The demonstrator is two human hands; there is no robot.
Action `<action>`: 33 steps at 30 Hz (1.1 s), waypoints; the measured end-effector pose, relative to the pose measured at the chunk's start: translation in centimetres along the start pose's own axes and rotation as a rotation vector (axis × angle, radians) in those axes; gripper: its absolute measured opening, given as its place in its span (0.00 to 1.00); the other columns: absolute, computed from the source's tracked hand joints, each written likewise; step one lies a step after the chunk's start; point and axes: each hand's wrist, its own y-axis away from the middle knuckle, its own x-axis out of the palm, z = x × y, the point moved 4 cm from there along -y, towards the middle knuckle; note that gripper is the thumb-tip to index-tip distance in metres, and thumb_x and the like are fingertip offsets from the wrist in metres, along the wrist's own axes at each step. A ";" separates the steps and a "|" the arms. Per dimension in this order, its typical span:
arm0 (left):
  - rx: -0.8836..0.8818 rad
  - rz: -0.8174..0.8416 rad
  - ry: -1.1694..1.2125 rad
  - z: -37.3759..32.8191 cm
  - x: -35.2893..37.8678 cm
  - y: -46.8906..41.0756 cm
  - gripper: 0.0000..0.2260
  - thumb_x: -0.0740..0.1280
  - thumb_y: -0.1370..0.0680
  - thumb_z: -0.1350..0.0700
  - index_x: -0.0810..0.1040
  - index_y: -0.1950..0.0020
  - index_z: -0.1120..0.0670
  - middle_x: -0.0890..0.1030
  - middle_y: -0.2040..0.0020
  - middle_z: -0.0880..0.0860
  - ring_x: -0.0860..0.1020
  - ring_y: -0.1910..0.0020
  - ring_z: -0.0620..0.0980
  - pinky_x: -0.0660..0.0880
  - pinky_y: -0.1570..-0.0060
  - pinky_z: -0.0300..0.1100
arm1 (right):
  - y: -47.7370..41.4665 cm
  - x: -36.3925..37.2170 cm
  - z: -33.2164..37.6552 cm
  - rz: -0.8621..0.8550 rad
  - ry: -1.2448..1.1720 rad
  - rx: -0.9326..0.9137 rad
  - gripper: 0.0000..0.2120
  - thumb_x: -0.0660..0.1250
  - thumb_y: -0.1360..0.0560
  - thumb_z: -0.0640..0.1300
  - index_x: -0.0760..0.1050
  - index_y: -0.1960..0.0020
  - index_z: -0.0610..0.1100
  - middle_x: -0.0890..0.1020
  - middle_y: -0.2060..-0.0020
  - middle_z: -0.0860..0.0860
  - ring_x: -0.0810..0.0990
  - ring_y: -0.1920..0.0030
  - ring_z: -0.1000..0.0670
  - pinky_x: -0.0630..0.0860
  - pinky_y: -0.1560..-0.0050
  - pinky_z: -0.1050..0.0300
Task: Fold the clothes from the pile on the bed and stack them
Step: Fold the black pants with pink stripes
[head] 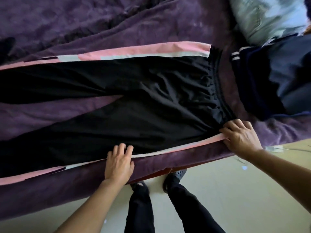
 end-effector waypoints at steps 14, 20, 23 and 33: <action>-0.049 -0.311 0.519 10.0 -13.3 -11.3 0.04 0.69 0.25 0.62 0.79 0.51 0.59 0.82 0.63 0.61 0.81 0.63 0.65 0.76 0.64 0.54 | -11.4 -8.5 -4.1 -0.104 -0.446 0.375 0.07 0.71 0.27 0.46 0.79 0.51 0.45 0.83 0.60 0.43 0.82 0.59 0.39 0.73 0.60 0.52; 0.001 -0.354 0.405 13.7 -19.2 -24.3 0.09 0.67 0.22 0.53 0.82 0.50 0.58 0.82 0.57 0.65 0.79 0.56 0.66 0.75 0.57 0.55 | -23.9 -10.4 -6.0 -0.188 -0.584 0.561 0.14 0.74 0.29 0.49 0.80 0.47 0.42 0.84 0.52 0.42 0.81 0.49 0.43 0.73 0.49 0.52; -0.046 -0.270 0.364 14.2 -18.7 -30.2 0.11 0.66 0.22 0.50 0.80 0.54 0.57 0.80 0.56 0.65 0.77 0.53 0.67 0.73 0.57 0.55 | -27.4 -8.0 -6.5 -0.131 -0.511 0.649 0.16 0.73 0.29 0.52 0.80 0.46 0.44 0.82 0.49 0.41 0.79 0.45 0.41 0.73 0.45 0.49; -0.395 -0.165 0.344 13.6 -13.4 -37.8 0.14 0.68 0.24 0.47 0.80 0.45 0.55 0.79 0.43 0.63 0.76 0.42 0.65 0.72 0.45 0.54 | -29.3 -3.5 -6.6 0.003 -0.147 0.785 0.19 0.67 0.26 0.58 0.74 0.42 0.47 0.78 0.43 0.39 0.76 0.42 0.36 0.71 0.44 0.43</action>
